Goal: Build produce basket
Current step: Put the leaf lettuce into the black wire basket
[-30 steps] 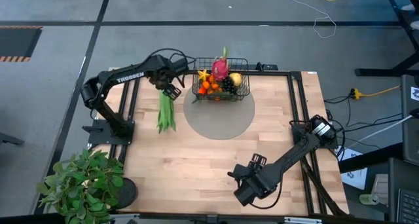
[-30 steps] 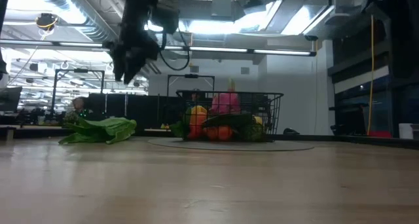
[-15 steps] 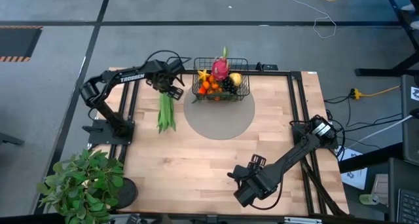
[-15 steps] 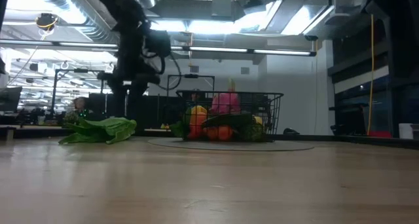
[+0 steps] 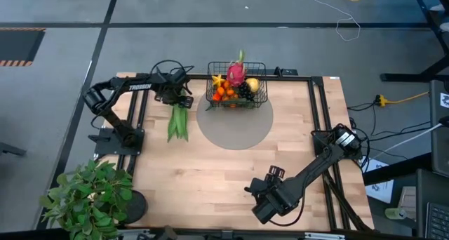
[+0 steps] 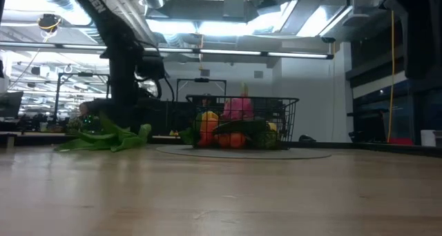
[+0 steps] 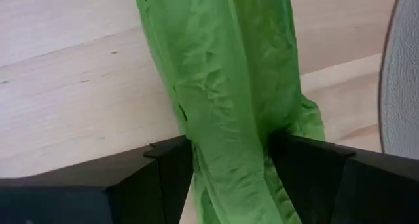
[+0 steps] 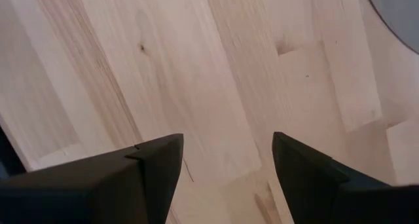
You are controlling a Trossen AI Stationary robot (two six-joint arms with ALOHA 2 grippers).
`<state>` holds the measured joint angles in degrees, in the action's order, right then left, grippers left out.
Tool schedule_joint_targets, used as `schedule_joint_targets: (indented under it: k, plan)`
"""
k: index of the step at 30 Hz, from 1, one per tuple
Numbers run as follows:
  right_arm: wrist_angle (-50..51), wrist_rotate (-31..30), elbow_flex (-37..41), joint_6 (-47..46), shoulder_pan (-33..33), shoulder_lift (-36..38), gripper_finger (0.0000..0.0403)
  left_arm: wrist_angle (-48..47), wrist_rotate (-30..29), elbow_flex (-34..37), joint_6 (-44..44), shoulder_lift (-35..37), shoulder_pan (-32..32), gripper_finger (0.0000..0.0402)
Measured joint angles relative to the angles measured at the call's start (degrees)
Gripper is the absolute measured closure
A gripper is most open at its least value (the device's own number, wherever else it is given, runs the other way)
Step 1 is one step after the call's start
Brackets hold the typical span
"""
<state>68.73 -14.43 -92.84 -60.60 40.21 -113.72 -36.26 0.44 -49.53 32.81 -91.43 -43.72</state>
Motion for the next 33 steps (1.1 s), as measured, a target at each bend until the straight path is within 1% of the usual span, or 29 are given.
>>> schedule_joint_targets:
  k: [5,10,12,14,17,19,20,22,26,30,33]
  plan:
    - [0.0,-0.1,0.0,0.9,0.1,0.0,0.0179,7.1,-0.1,3.7,0.5,0.2,0.0,0.0208]
    - [-0.1,-1.0,0.0,1.0,0.1,0.0,0.0179,9.6,-1.8,5.2,-1.1,0.2,0.1,0.0210]
    - [-0.1,-1.5,0.0,1.3,0.1,0.0,0.0179,10.1,-2.0,5.4,-1.8,0.2,0.2,0.0223]
    - [-0.1,-1.6,0.0,1.6,0.1,0.0,0.0179,10.3,-2.2,5.4,-1.8,0.2,0.3,0.0252]
    - [-0.1,-1.6,0.0,2.6,0.1,0.0,0.0179,10.9,-3.2,5.5,-3.0,0.2,0.4,0.0321]
    - [-0.1,-1.6,0.0,2.6,0.1,0.0,0.0179,11.9,-6.1,5.6,-5.3,0.0,1.0,0.0370]
    - [-0.1,-1.6,0.0,2.6,0.1,0.0,0.0179,12.8,-7.7,5.7,-6.1,-0.2,1.2,0.0381]
    - [-0.1,-1.6,0.0,2.6,0.1,0.0,0.0179,14.5,-9.5,5.7,-6.4,-0.4,1.6,0.0385]
    - [-0.1,-1.6,0.0,2.6,0.1,0.0,0.0179,16.2,-10.1,4.9,-7.5,0.9,2.4,0.0388]
    - [-0.1,-1.6,0.0,2.7,0.1,0.0,0.0179,15.3,-10.4,2.6,-7.9,5.3,3.8,0.0389]
    - [-0.1,-1.5,0.0,2.8,0.1,0.0,0.0179,15.4,-10.4,0.5,-8.0,11.0,5.1,0.0390]
